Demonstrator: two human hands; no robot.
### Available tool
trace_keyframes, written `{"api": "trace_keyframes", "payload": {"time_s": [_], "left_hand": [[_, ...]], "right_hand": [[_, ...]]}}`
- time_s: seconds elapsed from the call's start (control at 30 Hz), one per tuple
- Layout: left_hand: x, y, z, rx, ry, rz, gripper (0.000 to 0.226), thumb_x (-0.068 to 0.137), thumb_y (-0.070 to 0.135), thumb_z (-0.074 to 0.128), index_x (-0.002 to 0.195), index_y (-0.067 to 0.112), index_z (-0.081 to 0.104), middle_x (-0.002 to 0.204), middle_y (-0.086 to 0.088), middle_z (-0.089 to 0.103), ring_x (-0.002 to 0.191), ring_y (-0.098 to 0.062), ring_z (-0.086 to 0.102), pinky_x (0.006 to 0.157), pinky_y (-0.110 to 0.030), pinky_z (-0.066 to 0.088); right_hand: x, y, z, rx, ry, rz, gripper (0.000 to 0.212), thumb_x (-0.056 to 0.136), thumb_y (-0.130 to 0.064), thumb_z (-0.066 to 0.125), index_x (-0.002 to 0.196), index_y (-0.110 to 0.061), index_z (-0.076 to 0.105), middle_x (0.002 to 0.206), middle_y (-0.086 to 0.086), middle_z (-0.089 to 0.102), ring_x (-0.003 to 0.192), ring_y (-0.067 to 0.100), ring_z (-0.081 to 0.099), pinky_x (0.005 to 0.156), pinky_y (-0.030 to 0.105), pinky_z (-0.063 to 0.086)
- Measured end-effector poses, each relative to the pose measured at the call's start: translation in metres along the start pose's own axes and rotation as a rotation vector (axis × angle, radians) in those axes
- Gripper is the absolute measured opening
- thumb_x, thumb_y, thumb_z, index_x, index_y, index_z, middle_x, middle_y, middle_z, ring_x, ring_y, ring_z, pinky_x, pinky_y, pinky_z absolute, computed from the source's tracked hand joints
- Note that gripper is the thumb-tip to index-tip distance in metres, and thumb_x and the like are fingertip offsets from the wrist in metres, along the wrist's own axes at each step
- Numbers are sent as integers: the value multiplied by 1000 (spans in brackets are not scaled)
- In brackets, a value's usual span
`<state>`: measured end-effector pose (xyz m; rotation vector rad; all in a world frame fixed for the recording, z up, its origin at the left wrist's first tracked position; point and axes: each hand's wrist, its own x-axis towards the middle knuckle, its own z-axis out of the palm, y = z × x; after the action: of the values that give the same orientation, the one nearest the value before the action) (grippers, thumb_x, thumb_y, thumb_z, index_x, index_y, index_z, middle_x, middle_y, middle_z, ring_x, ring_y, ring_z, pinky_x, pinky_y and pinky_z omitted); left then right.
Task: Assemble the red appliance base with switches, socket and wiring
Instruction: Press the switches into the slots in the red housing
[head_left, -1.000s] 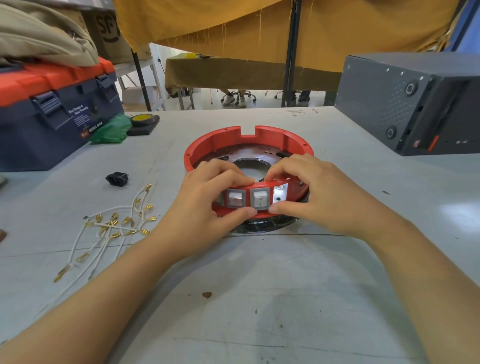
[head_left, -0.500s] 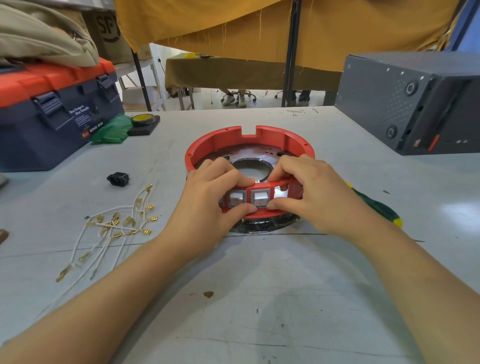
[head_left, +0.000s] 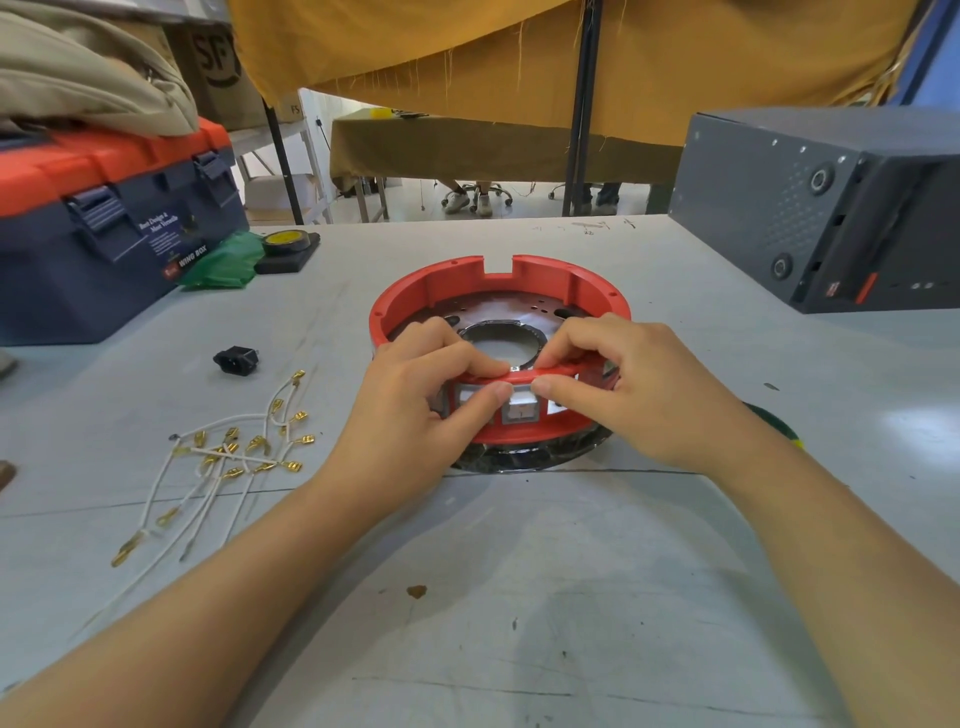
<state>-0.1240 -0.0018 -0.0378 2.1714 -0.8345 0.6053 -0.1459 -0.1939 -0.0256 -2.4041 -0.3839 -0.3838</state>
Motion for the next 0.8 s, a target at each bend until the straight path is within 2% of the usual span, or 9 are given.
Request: {"api": "trace_keyframes", "payload": {"time_s": [0.17,0.27,0.33,0.37,0.47,0.53,0.6,0.7,0.8], "left_hand": [[0,-2,-2,-1,-30,27,18,84,25,64,95,14,72,88,-1,60,86,-19,54,74,-42,48],[1,-12,-7,-26,-20,-3,22,87,27,55,100,17,69,103,5,58,101,-10,52,87,-24,45],[5,-23,-11,-37,92,-77,18,90,20,53,100,16,67,107,6,55,101,-4,50,86,-7,38],[8,-29,-13,-16,163,-134,15,91,14,53,99,17,65,107,5,55,99,-3,50,84,-4,35],[17,-52,-19,46,249,-371,24,89,2,49,99,23,55,113,3,51,105,-8,48,88,-13,34],[18,-68,-20,89,114,-507,27,89,2,47,106,22,54,122,0,45,117,-15,44,95,-22,32],[19,-83,-20,179,-137,-576,32,90,7,46,119,20,51,135,-3,39,126,-19,37,101,-30,32],[29,-97,-21,300,-422,-591,41,93,15,48,133,20,43,145,-4,32,131,-22,34,106,-35,30],[45,-110,-22,336,-501,-572,50,92,11,50,139,20,36,149,-5,29,133,-25,35,107,-34,30]], "right_hand": [[0,1,0,-18,-4,-10,15,82,-42,59,94,-33,64,92,-13,61,91,8,54,77,29,52],[0,3,-1,-14,10,-14,14,82,-41,59,93,-33,63,91,-22,58,97,2,51,76,24,51],[0,5,-1,-12,23,-18,9,84,-38,60,92,-34,61,90,-27,56,103,-5,46,75,18,49],[0,5,-2,-16,30,-21,6,85,-35,61,91,-35,60,89,-28,55,104,-7,44,74,15,48],[1,5,-2,-29,47,-35,5,86,-30,61,89,-34,58,88,-27,54,103,-8,44,73,10,43],[1,4,-1,-27,50,-33,4,87,-27,61,90,-29,60,88,-25,55,101,-9,44,84,16,41],[1,4,-1,-32,54,-38,4,88,-25,62,91,-24,62,87,-23,55,98,-7,48,94,24,38],[1,4,-2,-80,60,-47,6,86,-25,62,92,-25,62,91,-20,57,96,7,51,87,24,42],[1,5,-5,-119,78,-63,11,82,-23,67,93,-25,65,93,-20,58,95,11,50,84,22,37]]}}
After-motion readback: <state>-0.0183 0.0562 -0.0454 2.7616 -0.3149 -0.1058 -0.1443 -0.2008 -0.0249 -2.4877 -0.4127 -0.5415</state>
